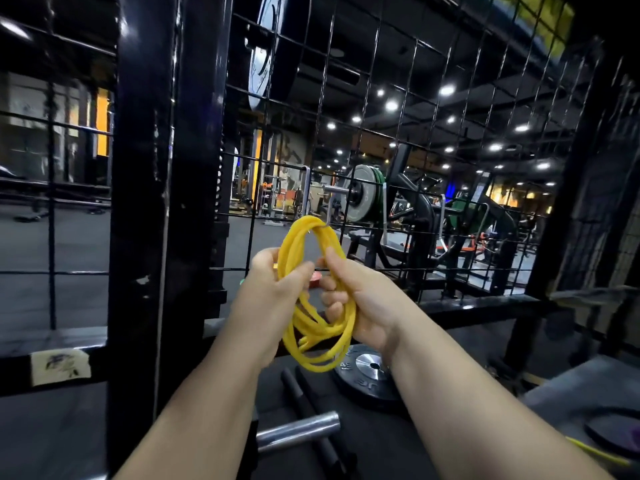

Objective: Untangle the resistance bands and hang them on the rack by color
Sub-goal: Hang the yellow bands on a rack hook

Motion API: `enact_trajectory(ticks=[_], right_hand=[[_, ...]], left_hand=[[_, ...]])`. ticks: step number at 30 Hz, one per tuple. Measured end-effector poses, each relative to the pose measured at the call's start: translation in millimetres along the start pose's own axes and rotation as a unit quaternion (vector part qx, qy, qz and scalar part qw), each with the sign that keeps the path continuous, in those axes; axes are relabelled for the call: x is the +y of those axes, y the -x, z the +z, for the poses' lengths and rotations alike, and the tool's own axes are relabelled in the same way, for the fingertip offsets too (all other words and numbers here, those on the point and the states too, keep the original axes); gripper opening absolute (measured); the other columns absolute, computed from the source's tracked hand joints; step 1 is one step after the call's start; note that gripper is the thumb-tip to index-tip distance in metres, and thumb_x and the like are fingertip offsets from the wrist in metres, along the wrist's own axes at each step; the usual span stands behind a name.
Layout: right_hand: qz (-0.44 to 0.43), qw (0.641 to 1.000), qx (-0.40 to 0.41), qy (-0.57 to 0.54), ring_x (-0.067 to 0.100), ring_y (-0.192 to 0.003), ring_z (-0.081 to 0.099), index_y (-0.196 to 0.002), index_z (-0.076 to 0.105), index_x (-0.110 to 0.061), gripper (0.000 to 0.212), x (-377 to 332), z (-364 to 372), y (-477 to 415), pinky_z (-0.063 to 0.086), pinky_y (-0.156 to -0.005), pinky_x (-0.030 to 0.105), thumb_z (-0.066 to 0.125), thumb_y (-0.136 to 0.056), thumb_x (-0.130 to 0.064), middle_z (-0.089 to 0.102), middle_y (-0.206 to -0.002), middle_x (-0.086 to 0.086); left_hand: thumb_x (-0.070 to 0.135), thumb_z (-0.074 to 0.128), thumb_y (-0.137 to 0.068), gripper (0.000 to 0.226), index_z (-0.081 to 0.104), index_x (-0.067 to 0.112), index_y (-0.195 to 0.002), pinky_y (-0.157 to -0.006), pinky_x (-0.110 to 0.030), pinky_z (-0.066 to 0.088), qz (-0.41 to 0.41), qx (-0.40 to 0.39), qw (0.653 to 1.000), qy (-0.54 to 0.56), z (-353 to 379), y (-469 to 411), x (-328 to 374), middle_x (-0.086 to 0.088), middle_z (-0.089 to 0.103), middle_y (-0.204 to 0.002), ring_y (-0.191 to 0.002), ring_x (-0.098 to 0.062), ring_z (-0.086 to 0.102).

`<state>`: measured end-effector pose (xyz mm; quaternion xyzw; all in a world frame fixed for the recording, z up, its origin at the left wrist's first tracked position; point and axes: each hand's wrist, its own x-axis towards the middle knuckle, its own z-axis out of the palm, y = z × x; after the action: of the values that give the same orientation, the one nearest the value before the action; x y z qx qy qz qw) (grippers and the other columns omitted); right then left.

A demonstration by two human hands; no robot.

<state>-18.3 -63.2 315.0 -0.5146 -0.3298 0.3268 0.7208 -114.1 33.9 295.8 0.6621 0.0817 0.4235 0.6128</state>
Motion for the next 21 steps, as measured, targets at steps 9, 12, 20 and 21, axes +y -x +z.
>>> enact_trajectory(ticks=[9, 12, 20, 21], right_hand=[[-0.07, 0.987, 0.029, 0.144, 0.018, -0.067, 0.06, -0.094, 0.059, -0.005, 0.024, 27.9, -9.3, -1.1, 0.053, -0.078, 0.039, 0.062, -0.094, -0.028, 0.062, -0.073, 0.005], [-0.119, 0.953, 0.105, 0.257, 0.019, -0.08, 0.065, -0.101, 0.067, -0.018, 0.022, 36.9, -10.2, -0.4, 0.054, -0.089, 0.048, 0.068, -0.087, -0.035, 0.07, -0.086, 0.004], [-0.159, 0.9, 0.16, 0.372, 0.007, -0.087, 0.066, -0.092, 0.062, -0.033, 0.011, 43.3, -17.0, 11.1, 0.055, -0.086, 0.034, 0.066, -0.088, -0.043, 0.07, -0.089, -0.009], [-0.156, 0.899, 0.161, 0.376, 0.008, -0.09, 0.066, -0.1, 0.064, -0.032, 0.019, 45.6, -19.7, 12.0, 0.054, -0.087, 0.035, 0.066, -0.087, -0.047, 0.07, -0.093, -0.008]], left_hand=[[0.022, 0.06, -0.088, 0.014, 0.049, 0.021, -0.08, -0.051, -0.026, 0.033, 0.04, 0.038, 0.969, -0.241, -5.0, 19.7, -6.6, 0.006, 0.052, -0.065, -0.058, -0.01, 0.05], [0.019, 0.057, -0.089, 0.01, 0.047, 0.019, -0.087, -0.05, -0.028, 0.032, 0.043, 0.054, 0.963, -0.261, -3.0, 23.8, -15.6, 0.001, 0.052, -0.071, -0.06, -0.014, 0.049], [0.019, 0.057, -0.09, 0.04, 0.046, 0.026, -0.127, -0.066, -0.023, 0.04, 0.07, 0.066, 0.973, -0.211, 1.3, 38.6, -42.9, 0.006, 0.061, -0.1, -0.089, -0.012, 0.058], [0.017, 0.057, -0.091, 0.049, 0.041, 0.026, -0.136, -0.07, -0.016, 0.041, 0.074, 0.073, 0.976, -0.191, 1.8, 43.4, -46.8, 0.01, 0.061, -0.106, -0.094, -0.005, 0.059]])
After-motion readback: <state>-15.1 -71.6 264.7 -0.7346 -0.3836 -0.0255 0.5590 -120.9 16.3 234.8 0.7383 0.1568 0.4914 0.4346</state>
